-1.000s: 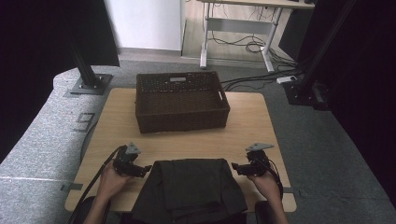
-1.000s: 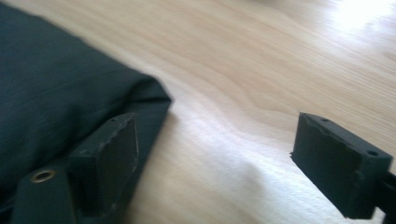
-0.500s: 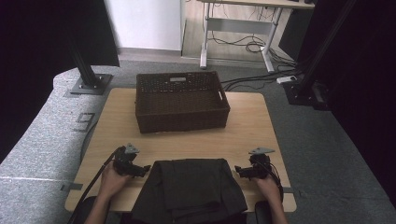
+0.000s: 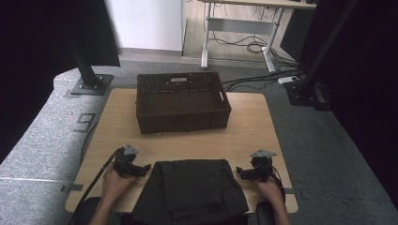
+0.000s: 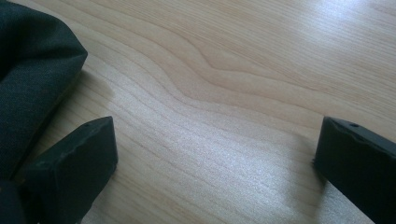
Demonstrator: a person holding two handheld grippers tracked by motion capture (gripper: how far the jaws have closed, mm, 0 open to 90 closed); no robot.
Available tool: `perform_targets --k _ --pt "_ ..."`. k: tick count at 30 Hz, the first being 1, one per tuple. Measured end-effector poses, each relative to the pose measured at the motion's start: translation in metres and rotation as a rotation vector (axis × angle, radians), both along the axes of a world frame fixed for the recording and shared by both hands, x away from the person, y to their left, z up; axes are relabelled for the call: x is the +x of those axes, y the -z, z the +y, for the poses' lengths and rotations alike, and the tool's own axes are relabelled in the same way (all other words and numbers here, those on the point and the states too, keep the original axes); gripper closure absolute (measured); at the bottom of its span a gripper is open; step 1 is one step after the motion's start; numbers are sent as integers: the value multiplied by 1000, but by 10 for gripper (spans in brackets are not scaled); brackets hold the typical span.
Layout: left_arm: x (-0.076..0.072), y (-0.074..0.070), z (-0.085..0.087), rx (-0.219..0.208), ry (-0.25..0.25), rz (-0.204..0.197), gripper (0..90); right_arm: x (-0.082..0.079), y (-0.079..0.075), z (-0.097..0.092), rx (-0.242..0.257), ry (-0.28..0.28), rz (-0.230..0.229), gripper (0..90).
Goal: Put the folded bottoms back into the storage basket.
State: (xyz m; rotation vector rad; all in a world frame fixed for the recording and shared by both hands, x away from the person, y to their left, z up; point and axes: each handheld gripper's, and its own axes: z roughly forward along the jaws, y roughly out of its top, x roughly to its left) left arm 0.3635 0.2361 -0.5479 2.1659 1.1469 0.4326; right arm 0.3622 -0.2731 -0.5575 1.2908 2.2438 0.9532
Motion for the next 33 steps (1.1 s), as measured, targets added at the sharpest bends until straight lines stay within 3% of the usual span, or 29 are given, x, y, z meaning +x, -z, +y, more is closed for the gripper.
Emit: perform_targets --k 3,6,11,17,25,33 --pt "2 -1 1 -2 -8 0 97 0 0 0 0 0 0 0" --pt "5 -4 4 -12 -66 17 144 0 0 0 0 0 0 0" --pt "6 -7 5 -32 -61 39 144 0 0 0 0 0 0 0" --pt "8 -18 5 -48 -46 35 119 0 0 0 0 0 0 0" --pt "21 -34 1 -18 -27 28 148 0 0 0 0 0 0 0" --pt "44 -64 0 -1 -8 -2 202 0 0 0 0 1 0 0"
